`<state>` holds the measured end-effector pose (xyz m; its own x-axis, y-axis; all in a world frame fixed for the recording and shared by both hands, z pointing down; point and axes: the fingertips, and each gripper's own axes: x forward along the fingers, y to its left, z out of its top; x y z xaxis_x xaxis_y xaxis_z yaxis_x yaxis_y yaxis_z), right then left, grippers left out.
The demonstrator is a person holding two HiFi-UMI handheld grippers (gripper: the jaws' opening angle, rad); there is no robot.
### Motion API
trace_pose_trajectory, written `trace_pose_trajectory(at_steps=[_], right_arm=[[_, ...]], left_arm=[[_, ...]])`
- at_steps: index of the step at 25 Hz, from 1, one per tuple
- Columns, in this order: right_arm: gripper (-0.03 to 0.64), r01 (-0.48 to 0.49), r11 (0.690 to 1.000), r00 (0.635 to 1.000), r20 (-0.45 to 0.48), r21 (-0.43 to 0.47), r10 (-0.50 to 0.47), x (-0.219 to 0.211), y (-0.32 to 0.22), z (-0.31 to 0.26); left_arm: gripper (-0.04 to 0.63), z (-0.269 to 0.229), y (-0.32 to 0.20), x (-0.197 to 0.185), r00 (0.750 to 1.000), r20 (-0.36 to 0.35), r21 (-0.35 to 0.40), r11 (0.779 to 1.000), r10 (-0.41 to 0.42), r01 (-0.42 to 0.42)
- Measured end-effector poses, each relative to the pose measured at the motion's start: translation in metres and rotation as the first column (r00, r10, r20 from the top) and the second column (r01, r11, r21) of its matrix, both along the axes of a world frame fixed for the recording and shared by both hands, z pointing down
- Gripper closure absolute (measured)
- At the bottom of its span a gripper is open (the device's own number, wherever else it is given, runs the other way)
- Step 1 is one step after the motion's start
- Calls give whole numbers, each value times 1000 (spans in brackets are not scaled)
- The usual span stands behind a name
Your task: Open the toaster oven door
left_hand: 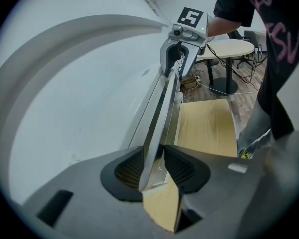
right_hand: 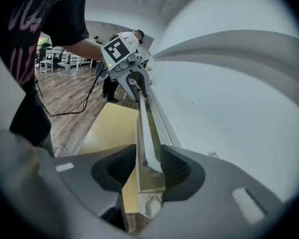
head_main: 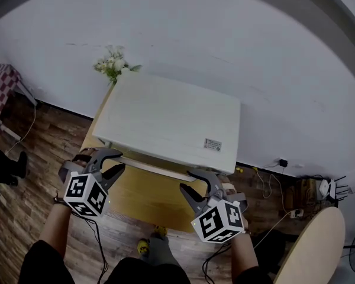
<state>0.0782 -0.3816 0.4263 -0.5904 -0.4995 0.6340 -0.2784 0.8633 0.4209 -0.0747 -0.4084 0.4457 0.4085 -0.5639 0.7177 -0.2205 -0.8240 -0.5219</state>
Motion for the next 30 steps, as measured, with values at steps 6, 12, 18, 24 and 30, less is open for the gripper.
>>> trace_pose_trajectory(at_steps=[6, 12, 18, 24, 30], right_arm=[[470, 28, 1000, 999, -46, 11, -27, -2, -3, 3], [483, 33, 999, 998, -55, -3, -33, -3, -2, 4], [487, 36, 999, 998, -59, -4, -37, -3, 4, 6], [491, 33, 999, 996, -80, 2, -33, -6, 13, 9], [497, 50, 999, 993, -102, -16, -51, -6, 21, 13]], left_arm=[[462, 2, 0, 0, 1000, 26, -24, 1000, 8, -7], [465, 3, 2, 0, 999, 37, -44, 999, 3, -1], [469, 5, 8, 0, 998, 54, -59, 998, 12, -9], [474, 6, 17, -3, 999, 45, -60, 998, 13, -11], [483, 10, 24, -3, 996, 75, -71, 997, 44, -39]])
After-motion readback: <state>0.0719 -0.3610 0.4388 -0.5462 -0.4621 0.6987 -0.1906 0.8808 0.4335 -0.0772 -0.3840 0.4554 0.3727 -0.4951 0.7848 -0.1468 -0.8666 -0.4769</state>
